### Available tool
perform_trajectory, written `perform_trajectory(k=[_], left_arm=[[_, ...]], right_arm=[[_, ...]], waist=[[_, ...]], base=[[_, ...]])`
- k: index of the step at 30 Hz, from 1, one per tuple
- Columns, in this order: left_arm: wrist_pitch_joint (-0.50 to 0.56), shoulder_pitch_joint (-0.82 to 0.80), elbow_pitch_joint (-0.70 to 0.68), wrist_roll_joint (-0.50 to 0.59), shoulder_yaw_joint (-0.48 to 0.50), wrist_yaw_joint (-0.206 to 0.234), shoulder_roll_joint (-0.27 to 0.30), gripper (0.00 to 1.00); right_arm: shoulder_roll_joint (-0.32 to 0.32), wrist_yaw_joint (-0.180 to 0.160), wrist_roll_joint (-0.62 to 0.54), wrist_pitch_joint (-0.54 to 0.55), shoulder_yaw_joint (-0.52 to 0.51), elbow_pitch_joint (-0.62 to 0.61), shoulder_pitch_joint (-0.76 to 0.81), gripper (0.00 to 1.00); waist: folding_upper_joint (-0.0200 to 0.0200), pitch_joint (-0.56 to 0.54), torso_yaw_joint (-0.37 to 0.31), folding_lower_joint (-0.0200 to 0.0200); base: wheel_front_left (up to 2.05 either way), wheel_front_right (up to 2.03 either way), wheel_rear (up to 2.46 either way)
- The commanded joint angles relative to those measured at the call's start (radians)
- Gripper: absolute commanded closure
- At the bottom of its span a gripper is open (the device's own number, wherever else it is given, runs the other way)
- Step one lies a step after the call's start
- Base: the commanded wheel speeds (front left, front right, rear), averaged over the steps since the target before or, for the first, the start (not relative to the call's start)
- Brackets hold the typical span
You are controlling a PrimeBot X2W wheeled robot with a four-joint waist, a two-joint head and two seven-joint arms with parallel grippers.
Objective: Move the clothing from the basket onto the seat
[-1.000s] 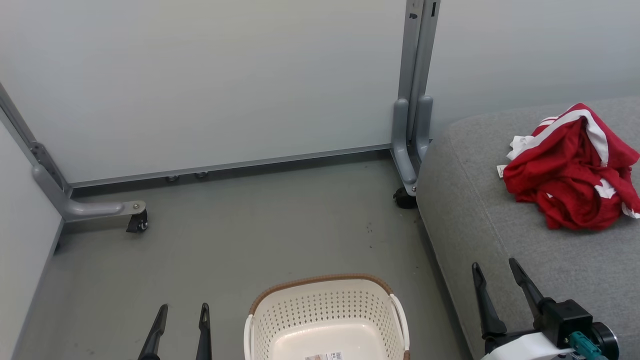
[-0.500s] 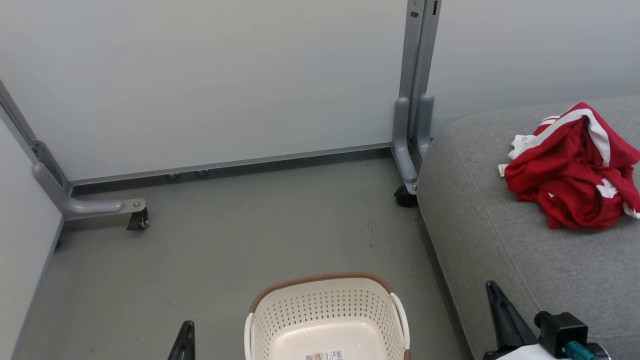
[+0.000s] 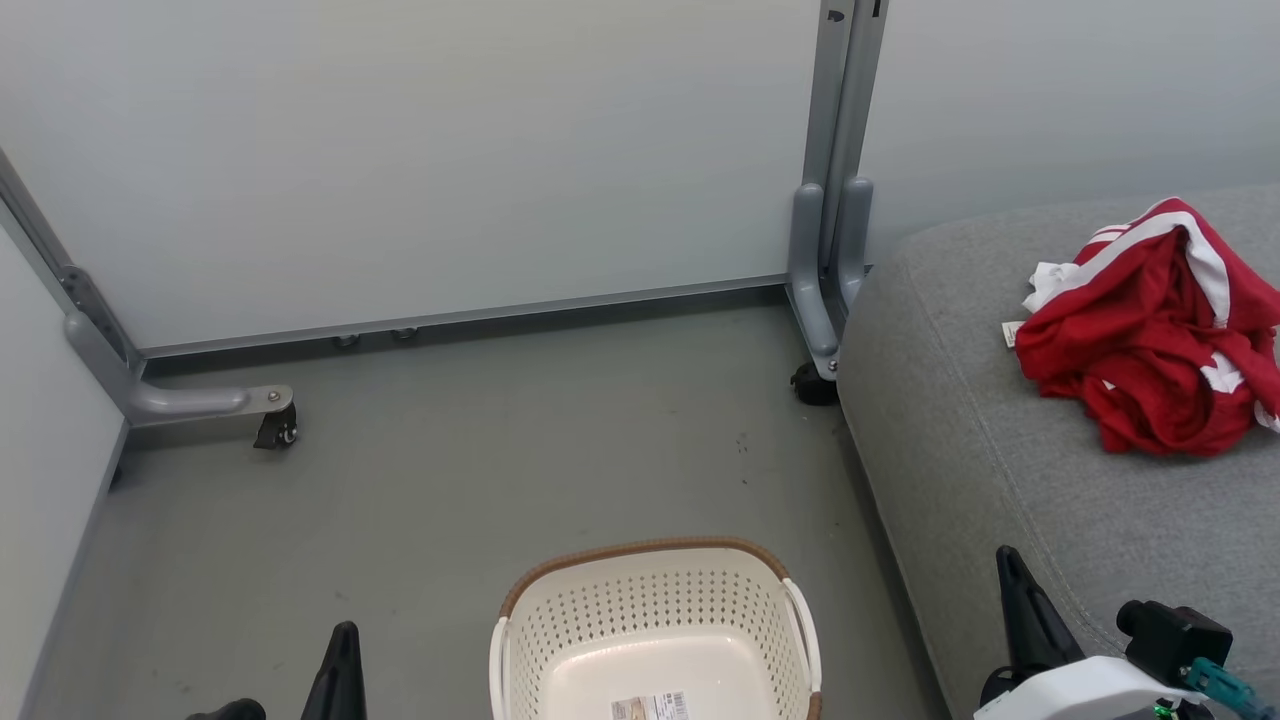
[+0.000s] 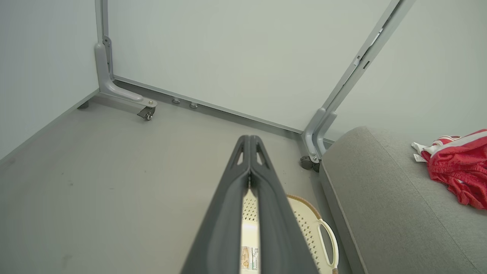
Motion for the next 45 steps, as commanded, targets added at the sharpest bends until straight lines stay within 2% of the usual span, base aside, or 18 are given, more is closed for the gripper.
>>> perform_trajectory(k=[1, 17, 45], left_arm=[[0.007, -0.040, -0.009, -0.045, 0.011, -0.008, 0.005, 1.00], [0.072, -0.104, 0.010, -0.309, 0.048, -0.023, 0.007, 1.00], [0.158, -0.185, 0.036, -0.646, 0.097, -0.044, 0.009, 1.00]], right_arm=[[-0.007, 0.000, 0.045, 0.009, -0.006, -0.011, -0.035, 1.00], [-0.011, 0.000, 0.321, 0.073, -0.030, 0.001, -0.081, 1.00], [-0.015, 0.000, 0.672, 0.159, -0.065, 0.017, -0.139, 1.00]], waist=[[0.0000, 0.002, 0.001, 0.0000], [0.0000, 0.021, 0.007, 0.0000], [0.0000, 0.051, 0.017, 0.0000]], base=[[0.00, 0.00, 0.00], [0.00, 0.00, 0.00], [0.00, 0.00, 0.00]])
